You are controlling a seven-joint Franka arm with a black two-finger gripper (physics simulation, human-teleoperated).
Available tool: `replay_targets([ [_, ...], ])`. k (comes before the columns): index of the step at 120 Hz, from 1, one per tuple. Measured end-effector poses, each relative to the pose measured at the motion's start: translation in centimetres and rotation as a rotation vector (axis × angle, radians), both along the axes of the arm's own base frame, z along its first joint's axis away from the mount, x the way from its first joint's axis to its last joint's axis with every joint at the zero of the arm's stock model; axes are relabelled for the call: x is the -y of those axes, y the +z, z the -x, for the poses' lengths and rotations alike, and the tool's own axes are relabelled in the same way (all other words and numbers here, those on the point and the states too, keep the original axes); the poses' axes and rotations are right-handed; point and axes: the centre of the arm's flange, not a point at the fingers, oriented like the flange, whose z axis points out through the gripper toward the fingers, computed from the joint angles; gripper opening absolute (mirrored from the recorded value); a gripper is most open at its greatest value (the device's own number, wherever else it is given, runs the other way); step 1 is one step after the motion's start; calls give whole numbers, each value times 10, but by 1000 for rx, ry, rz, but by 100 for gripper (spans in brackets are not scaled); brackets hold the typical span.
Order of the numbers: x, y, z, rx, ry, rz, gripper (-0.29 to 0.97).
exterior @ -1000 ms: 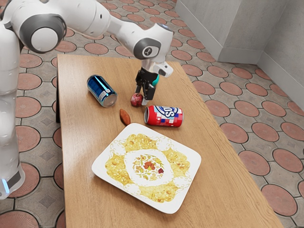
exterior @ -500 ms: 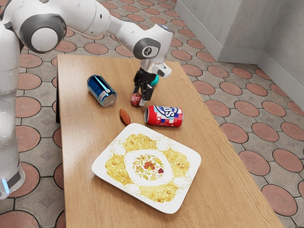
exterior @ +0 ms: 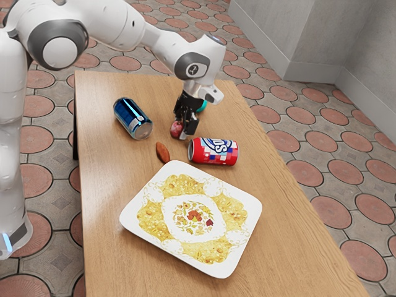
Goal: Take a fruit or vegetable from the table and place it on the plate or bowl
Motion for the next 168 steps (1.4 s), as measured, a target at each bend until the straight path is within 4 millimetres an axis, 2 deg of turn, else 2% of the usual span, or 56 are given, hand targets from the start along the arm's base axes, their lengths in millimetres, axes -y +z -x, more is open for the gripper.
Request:
replay_targets([
  [16, -5, 1, 1, 3, 7, -9, 27],
  [23, -13, 7, 4, 12, 22, -15, 20],
  [43, -29, 68, 12, 105, 52, -35, 28],
  [59, -21, 128, 32, 177, 45, -19, 31],
  [64, -4, 141, 35, 183, 18, -12, 31],
  [76, 83, 153, 27, 165, -143, 9, 30],
  [85, 124, 156, 27, 145, -214, 14, 29],
  [107, 164, 153, 30, 107, -273, 14, 29],
  [127, 234, 150, 34, 89, -383, 8, 29],
  [141, 255, 147, 36, 81, -404, 10, 28],
  [159, 282, 131, 33, 59, -431, 25, 28],
  [168, 302, 129, 35, 58, -456, 34, 28],
])
